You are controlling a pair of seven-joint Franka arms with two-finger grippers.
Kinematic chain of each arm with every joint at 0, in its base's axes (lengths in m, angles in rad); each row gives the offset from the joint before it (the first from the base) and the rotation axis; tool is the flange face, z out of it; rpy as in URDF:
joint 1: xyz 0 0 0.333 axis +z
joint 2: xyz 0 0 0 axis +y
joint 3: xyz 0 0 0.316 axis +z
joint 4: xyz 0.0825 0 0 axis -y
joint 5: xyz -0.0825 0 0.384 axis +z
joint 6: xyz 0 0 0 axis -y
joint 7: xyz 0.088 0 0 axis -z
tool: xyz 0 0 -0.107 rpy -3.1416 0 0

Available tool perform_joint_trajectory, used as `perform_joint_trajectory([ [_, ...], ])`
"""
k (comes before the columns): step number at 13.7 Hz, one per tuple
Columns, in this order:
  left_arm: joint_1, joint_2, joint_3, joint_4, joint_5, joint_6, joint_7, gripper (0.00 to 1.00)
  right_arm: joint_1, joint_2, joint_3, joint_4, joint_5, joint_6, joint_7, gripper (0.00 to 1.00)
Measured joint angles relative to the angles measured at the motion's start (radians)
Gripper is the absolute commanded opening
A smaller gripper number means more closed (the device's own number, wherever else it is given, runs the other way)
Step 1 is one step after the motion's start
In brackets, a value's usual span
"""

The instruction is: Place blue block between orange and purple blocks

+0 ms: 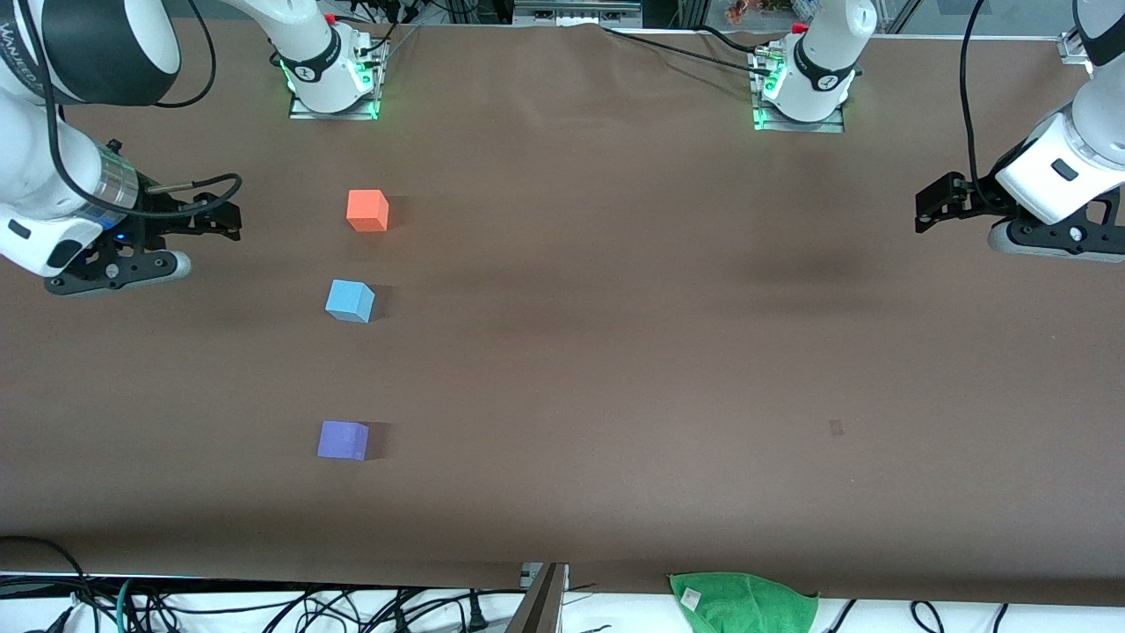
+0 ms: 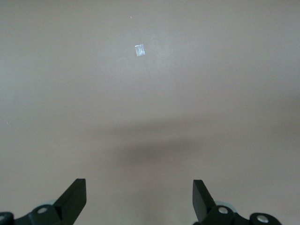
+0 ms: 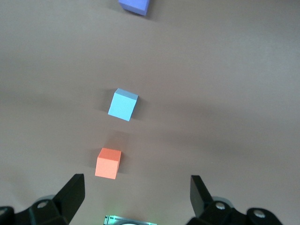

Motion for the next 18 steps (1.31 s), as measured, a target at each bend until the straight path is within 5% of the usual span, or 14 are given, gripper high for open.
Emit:
perform_joint_trajectory([
  [2,0.0,0.0,0.0,0.0,0.0,0.0,0.0,1.0,-0.103,-0.017,0.096,0.006,-0.017,-0.003,0.0,0.99],
  [8,0.0,0.0,0.0,0.0,0.0,0.0,0.0,1.0,-0.228,-0.151,0.163,0.008,-0.019,-0.043,-0.004,0.99],
  [18,0.0,0.0,0.0,0.0,-0.001,0.0,0.0,1.0,-0.3,-0.159,0.186,-0.04,-0.018,-0.099,-0.004,0.99],
])
